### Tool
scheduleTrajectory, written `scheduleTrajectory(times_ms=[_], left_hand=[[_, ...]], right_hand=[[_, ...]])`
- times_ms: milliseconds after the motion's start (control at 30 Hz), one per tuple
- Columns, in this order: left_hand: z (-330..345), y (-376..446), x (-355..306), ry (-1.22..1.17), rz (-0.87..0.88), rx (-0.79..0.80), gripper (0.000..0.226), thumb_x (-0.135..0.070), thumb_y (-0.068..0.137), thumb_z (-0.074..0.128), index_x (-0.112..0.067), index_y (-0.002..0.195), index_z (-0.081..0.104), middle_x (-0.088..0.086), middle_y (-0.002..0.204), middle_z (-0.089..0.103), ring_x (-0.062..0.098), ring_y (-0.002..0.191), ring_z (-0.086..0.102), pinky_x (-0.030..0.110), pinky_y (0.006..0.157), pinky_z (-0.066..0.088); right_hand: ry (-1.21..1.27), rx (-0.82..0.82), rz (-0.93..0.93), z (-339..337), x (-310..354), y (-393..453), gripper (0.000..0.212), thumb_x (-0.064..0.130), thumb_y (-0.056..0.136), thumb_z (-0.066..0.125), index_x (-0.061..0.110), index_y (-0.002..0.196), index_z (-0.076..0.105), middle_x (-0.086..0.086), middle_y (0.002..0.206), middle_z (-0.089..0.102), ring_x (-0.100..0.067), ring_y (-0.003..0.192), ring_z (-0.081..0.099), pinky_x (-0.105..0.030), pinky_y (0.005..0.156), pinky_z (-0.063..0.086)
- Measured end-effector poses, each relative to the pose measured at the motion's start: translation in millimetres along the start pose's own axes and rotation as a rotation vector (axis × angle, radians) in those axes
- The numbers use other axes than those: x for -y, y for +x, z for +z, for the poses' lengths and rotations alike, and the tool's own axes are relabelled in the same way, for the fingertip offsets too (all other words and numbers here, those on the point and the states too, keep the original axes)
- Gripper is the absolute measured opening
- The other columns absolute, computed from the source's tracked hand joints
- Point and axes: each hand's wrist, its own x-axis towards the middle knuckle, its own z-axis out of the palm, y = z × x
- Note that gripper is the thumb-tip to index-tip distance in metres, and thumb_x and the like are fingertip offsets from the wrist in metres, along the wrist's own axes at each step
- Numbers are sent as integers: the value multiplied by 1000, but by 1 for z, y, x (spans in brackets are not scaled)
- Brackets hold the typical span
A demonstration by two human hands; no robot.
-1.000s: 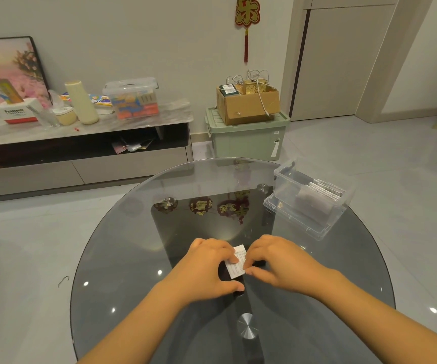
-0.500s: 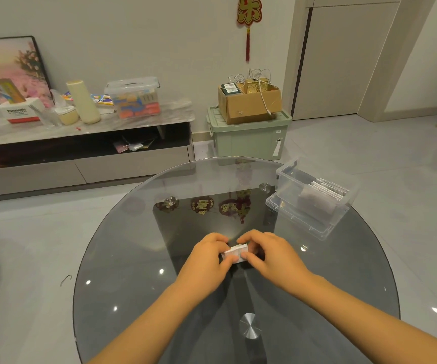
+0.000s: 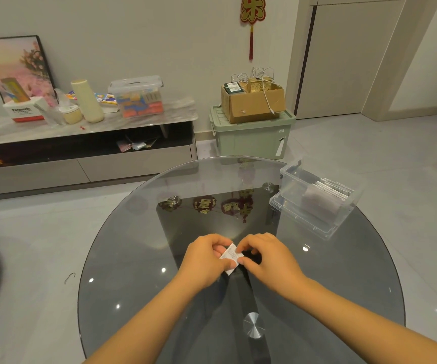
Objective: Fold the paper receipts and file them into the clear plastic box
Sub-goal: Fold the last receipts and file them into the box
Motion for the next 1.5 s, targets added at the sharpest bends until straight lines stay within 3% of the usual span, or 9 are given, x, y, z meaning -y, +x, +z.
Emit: scheduleTrajectory(times_ms=[167, 333, 700, 900, 1033, 1133, 1233, 1333, 1500], left_hand=[[1, -6, -9, -231, -31, -44, 28, -3, 75, 75, -21, 94, 68, -3, 74, 61, 8, 64, 58, 19, 65, 50], [1, -7, -28, -588, -63, -92, 29, -4, 79, 72, -18, 103, 68, 4, 95, 72, 20, 91, 69, 34, 85, 54], [24, 20, -91, -633, 15, -135, 25, 1, 82, 66, -19, 96, 72, -2, 81, 73, 0, 64, 64, 11, 53, 46], [50, 41, -136, -721, 127, -130, 20, 2, 80, 68, -17, 87, 70, 0, 80, 72, 2, 65, 66, 10, 57, 48], [64, 59, -160, -749, 176, -82, 20, 0, 82, 68, -8, 100, 68, 0, 84, 71, -3, 64, 65, 7, 56, 47], [73, 76, -169, -664, 246, -69, 20, -2, 82, 69, -6, 102, 69, 0, 85, 71, -2, 67, 66, 10, 61, 49], [84, 98, -172, -491, 313, -60, 20, -9, 82, 70, -12, 102, 69, 2, 90, 71, 1, 77, 65, 17, 74, 53], [91, 114, -172, -144, 496, -90, 20, -12, 90, 58, -17, 105, 69, -3, 100, 70, 0, 84, 60, 4, 76, 42], [95, 128, -174, 572, 815, 75, 53, -29, 80, 30, -20, 121, 62, -4, 126, 61, 16, 120, 47, 34, 102, 31]], right_hand=[[293, -14, 214, -6, 4, 1, 17, 25, 79, 73, 28, 88, 59, 15, 77, 65, -3, 75, 58, -19, 70, 49], [772, 70, 436, -30, 16, 8, 12, 21, 88, 64, 10, 90, 68, -1, 72, 70, -6, 63, 61, -19, 60, 47], [611, -282, 425, -78, 1, 14, 11, 19, 90, 60, 10, 96, 63, -16, 87, 69, -22, 74, 62, -35, 76, 53], [777, -574, 456, -112, -17, 20, 13, 14, 83, 70, 11, 92, 61, -2, 75, 67, -11, 67, 62, -26, 69, 51], [645, -749, 441, -132, -33, 31, 10, 18, 81, 72, 16, 88, 65, 7, 78, 67, -6, 73, 64, -23, 70, 54], [565, -791, 436, -141, -48, 37, 10, 17, 80, 72, 15, 88, 67, 3, 80, 68, -9, 76, 65, -23, 71, 53], [446, -829, 440, -149, -65, 41, 7, 17, 80, 72, 16, 85, 66, 6, 75, 65, -3, 70, 61, -9, 62, 45], [283, -868, 434, -157, -82, 43, 5, 14, 82, 70, 15, 82, 65, 7, 71, 62, 2, 66, 57, 0, 56, 40], [40, -784, 436, -161, -106, 43, 4, 13, 83, 66, 13, 80, 68, -1, 76, 66, -15, 72, 60, -16, 62, 42]])
